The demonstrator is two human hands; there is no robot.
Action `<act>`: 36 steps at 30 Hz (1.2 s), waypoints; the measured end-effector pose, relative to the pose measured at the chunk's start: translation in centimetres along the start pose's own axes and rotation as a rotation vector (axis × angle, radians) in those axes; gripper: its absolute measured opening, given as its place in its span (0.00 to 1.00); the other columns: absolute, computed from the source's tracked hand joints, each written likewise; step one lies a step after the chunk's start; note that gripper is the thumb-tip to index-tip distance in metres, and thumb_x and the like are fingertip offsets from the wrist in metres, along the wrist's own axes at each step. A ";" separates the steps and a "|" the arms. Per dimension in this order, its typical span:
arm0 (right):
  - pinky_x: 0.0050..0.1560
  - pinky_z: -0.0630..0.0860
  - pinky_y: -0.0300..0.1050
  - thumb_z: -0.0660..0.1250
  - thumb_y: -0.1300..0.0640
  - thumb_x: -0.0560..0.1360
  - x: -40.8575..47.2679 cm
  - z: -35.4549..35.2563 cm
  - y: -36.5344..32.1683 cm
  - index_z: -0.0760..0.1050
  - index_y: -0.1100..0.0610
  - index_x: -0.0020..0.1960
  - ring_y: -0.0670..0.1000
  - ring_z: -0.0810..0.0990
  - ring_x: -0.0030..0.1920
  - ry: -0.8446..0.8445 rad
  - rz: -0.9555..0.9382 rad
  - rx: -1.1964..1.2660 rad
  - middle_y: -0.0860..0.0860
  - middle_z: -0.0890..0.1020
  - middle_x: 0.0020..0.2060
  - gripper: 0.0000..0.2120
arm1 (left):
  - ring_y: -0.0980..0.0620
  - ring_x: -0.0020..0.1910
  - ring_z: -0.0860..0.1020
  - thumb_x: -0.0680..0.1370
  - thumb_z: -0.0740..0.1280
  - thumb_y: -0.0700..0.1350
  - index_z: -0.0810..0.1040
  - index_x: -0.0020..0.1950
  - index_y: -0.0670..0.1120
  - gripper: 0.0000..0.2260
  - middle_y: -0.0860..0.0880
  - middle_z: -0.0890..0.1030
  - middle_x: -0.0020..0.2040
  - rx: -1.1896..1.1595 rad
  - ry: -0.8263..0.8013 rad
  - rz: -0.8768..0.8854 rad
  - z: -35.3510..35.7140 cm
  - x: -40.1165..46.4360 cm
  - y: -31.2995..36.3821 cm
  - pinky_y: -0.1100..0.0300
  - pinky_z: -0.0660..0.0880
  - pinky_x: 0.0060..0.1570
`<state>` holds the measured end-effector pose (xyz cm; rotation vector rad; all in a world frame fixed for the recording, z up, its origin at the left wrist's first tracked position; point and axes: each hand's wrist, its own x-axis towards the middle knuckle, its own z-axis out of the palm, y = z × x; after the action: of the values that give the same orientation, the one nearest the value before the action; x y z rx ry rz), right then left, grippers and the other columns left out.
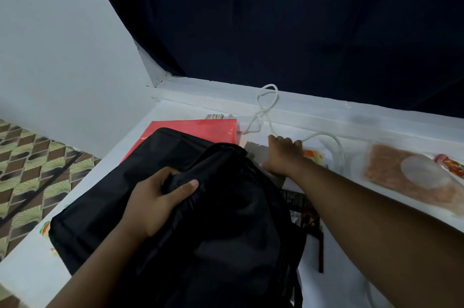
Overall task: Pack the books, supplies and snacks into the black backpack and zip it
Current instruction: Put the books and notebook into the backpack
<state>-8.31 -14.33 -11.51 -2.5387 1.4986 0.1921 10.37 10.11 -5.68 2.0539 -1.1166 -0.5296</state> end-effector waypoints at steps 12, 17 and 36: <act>0.42 0.73 0.46 0.76 0.56 0.65 -2.6 -3.4 2.7 0.77 0.60 0.51 0.54 0.79 0.43 -0.215 0.056 0.590 0.60 0.83 0.49 0.17 | 0.62 0.41 0.81 0.73 0.72 0.61 0.81 0.47 0.51 0.14 0.58 0.85 0.42 -0.007 -0.008 0.017 -0.1 -0.1 -0.3 0.61 0.73 0.43; 0.48 0.78 0.49 0.76 0.58 0.64 -4.3 -4.1 3.4 0.69 0.49 0.57 0.53 0.80 0.47 -0.128 0.071 0.717 0.51 0.79 0.50 0.25 | 0.63 0.41 0.81 0.73 0.72 0.60 0.81 0.46 0.51 0.13 0.58 0.85 0.42 -0.029 -0.009 0.023 -0.3 -0.3 -0.4 0.61 0.73 0.42; 0.46 0.78 0.52 0.59 0.54 0.82 -15.9 -11.7 1.0 0.66 0.45 0.63 0.54 0.80 0.45 0.475 -0.040 0.588 0.51 0.81 0.47 0.11 | 0.64 0.41 0.81 0.62 0.73 0.74 0.79 0.47 0.59 0.24 0.63 0.83 0.41 0.175 -0.184 0.161 -1.8 -0.5 -0.2 0.58 0.77 0.46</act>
<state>-16.67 -3.91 3.00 -2.1977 1.3658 -0.7896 11.38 11.38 -4.67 2.0712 -1.4696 -0.5662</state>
